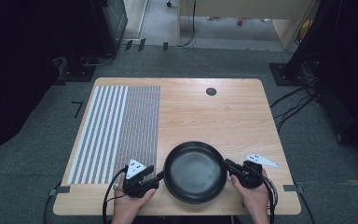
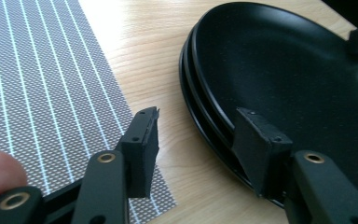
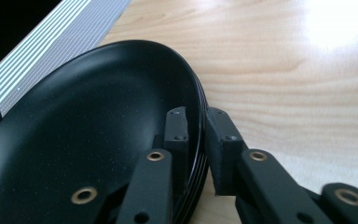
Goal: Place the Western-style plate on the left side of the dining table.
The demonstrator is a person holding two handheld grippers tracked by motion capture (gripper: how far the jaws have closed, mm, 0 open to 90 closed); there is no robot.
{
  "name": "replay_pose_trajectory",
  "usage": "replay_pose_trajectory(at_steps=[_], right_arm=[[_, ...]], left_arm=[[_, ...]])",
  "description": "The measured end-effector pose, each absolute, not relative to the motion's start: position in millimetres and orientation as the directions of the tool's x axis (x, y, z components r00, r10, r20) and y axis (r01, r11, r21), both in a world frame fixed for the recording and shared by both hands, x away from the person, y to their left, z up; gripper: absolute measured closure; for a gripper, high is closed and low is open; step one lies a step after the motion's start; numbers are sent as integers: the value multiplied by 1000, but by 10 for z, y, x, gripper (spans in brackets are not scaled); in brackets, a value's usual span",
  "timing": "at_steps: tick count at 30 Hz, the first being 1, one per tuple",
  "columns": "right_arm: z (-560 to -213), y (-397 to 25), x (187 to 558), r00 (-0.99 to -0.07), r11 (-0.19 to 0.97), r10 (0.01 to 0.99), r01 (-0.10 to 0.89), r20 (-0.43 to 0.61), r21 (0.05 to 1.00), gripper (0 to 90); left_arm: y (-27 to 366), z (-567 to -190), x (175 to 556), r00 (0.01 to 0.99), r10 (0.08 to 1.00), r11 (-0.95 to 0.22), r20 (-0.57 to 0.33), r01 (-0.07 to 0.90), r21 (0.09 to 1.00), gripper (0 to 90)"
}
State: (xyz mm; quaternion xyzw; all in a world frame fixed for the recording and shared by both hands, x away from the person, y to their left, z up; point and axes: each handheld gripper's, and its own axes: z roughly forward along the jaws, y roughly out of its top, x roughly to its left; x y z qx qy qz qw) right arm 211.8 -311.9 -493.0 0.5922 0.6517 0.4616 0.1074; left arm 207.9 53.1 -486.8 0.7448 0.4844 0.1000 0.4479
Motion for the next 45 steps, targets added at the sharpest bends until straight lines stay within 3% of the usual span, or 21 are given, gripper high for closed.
replay_pose_trajectory(at_steps=[3, 16, 38, 45], right_arm=[[-4931, -3126, 2116, -260, -148, 868, 679, 424, 719, 837], [-4924, -3126, 2106, -242, -165, 867, 685, 435, 710, 848], [-4949, -3058, 2125, -277, -147, 852, 688, 444, 711, 851], [-4954, -2987, 2119, -301, -130, 838, 700, 456, 702, 855]], left_arm=[[530, -4850, 2073, 526, 783, -113, -332, 646, 755, 484], [323, -4929, 2013, 570, 758, -199, -316, 664, 721, 488], [369, -4949, 2046, 535, 740, -142, -407, 716, 684, 486], [449, -4896, 2050, 528, 741, -119, -414, 711, 693, 533]])
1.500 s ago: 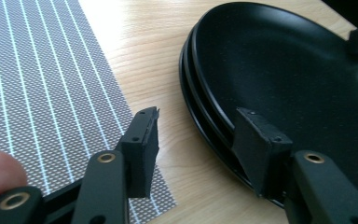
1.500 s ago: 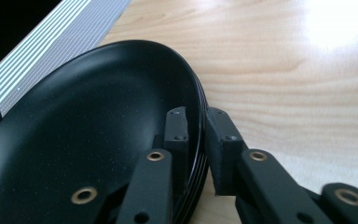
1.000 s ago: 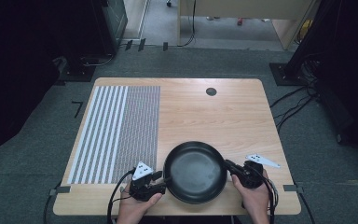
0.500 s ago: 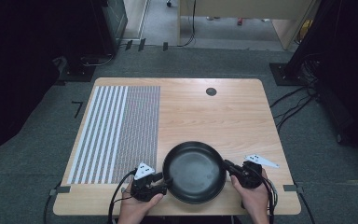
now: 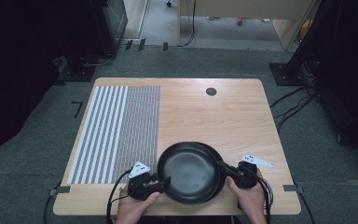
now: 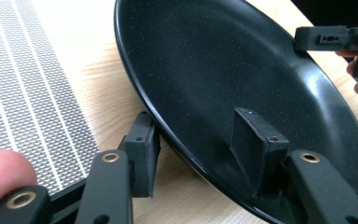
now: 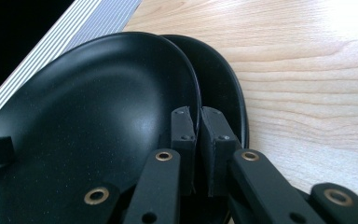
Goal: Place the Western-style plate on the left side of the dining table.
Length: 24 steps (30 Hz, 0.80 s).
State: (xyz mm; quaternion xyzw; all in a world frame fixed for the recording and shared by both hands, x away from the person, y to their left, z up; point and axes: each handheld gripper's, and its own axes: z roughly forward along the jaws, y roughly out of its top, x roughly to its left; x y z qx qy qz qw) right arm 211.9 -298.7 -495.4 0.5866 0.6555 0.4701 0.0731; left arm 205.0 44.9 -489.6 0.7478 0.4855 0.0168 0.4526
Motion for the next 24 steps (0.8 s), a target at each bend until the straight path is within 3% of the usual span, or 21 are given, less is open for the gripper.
replay_pose_trajectory(at_steps=[5, 19, 21, 24], right_arm=[[-4951, -2983, 2115, -308, -129, 832, 701, 461, 701, 864], [-4949, -2904, 2099, -345, -113, 808, 704, 477, 701, 900], [-4963, -2853, 2117, -390, -131, 702, 751, 595, 647, 900], [-4990, -2626, 2081, -432, -4, 776, 725, 460, 689, 870]], left_arm=[[485, -4869, 2037, 523, 744, -117, -416, 715, 689, 575], [633, -4794, 1992, 489, 748, -71, -449, 732, 678, 583], [628, -4795, 1986, 492, 744, -72, -452, 732, 678, 583], [616, -4796, 1980, 499, 747, -81, -440, 725, 684, 581]])
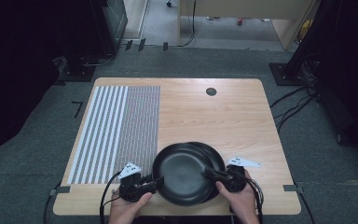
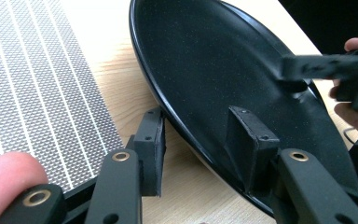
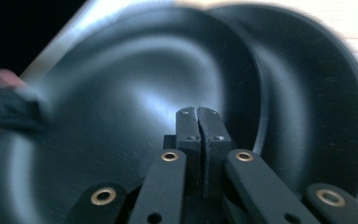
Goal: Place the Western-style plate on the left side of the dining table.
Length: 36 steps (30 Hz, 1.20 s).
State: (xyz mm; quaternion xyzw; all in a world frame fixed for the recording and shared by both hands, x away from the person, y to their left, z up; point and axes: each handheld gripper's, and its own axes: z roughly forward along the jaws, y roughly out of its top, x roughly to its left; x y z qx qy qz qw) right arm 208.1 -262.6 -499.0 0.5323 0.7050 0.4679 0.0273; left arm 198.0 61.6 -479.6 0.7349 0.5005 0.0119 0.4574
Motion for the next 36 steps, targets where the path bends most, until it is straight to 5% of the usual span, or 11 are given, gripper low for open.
replay_pose_trajectory(at_steps=[5, 10, 18, 36], right_arm=[[-4958, -2623, 2068, -430, -42, 774, 697, 465, 716, 860], [-4878, -2873, 2047, -325, -184, 816, 639, 478, 747, 831], [-5054, -2851, 2121, -281, -175, 801, 735, 528, 656, 781], [-5164, -2839, 2143, -190, -313, 726, 765, 661, 563, 781]], left_arm=[[626, -4791, 1994, 509, 744, -89, -434, 719, 689, 582], [623, -4787, 1995, 510, 747, -94, -427, 717, 691, 583], [662, -4748, 1979, 511, 754, -95, -414, 708, 700, 594], [782, -4738, 2033, 535, 722, -82, -439, 696, 713, 639]])
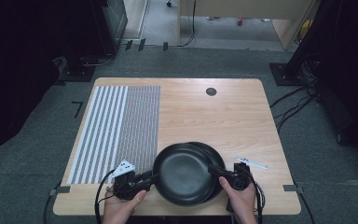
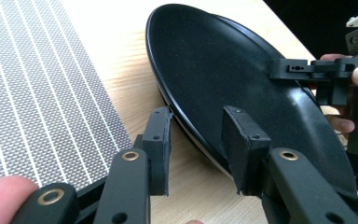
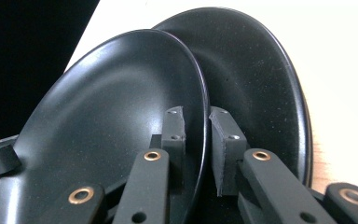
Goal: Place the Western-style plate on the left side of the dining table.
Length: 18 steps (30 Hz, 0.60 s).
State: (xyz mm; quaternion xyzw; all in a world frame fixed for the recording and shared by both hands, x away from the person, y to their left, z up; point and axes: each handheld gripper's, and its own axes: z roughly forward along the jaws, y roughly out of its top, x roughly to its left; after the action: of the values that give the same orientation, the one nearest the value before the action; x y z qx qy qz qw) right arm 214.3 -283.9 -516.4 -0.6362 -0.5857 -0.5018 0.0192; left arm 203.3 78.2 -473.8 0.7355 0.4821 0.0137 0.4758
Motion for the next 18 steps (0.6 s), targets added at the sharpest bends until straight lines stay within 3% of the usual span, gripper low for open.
replay_pose_trajectory(at_steps=[6, 13, 18], right_arm=[[-5159, -2826, 2139, -191, -319, 720, 763, 667, 562, 764], [-5182, -2890, 2125, -123, -418, 621, 784, 774, 460, 832], [-5166, -2897, 2119, -128, -427, 610, 779, 782, 460, 841]], left_arm=[[808, -4765, 2067, 545, 707, -77, -451, 694, 716, 653], [843, -4767, 2070, 533, 716, -64, -450, 693, 718, 686], [876, -4794, 2071, 531, 700, -37, -478, 695, 718, 697]])
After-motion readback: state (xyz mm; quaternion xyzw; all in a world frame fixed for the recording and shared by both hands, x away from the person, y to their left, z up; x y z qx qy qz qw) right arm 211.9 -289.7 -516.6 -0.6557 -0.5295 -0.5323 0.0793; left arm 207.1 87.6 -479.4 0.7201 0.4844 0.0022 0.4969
